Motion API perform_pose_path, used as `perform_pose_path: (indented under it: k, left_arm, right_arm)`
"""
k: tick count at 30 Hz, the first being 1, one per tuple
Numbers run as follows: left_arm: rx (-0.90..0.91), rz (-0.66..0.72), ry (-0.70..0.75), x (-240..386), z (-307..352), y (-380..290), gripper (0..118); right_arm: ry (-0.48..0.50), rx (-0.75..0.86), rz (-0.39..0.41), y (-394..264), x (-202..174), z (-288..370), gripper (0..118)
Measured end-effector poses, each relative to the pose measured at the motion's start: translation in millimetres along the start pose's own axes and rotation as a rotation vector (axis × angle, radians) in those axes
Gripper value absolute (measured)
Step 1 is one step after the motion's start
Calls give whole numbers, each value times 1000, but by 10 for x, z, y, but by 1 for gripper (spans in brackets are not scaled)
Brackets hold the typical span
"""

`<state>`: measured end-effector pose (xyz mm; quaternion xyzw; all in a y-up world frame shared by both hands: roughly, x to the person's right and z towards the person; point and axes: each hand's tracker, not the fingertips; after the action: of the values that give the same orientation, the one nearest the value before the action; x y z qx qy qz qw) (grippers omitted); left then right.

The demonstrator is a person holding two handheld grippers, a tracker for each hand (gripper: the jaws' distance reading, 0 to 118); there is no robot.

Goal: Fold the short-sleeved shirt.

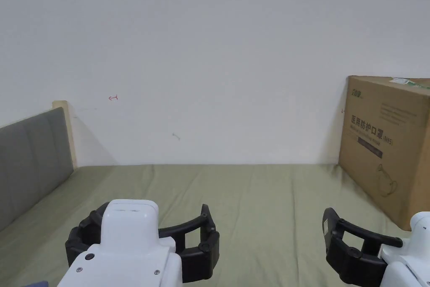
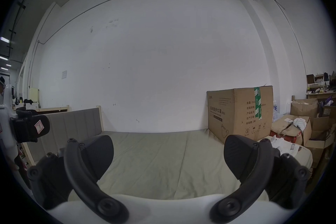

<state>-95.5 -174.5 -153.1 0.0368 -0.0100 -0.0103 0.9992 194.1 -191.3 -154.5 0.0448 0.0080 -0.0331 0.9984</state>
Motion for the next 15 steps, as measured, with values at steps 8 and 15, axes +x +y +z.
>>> perform_pose_path:
  k: [8, 15]
  left_arm:
    - [-39, 30, -14, -16, -47, -77, 118]
    - [-52, 40, -30, -34, -72, -117, 118]
  right_arm:
    - [22, -5, 25, -4, -125, 32, 118]
    - [40, -30, 41, -32, -174, -3, 118]
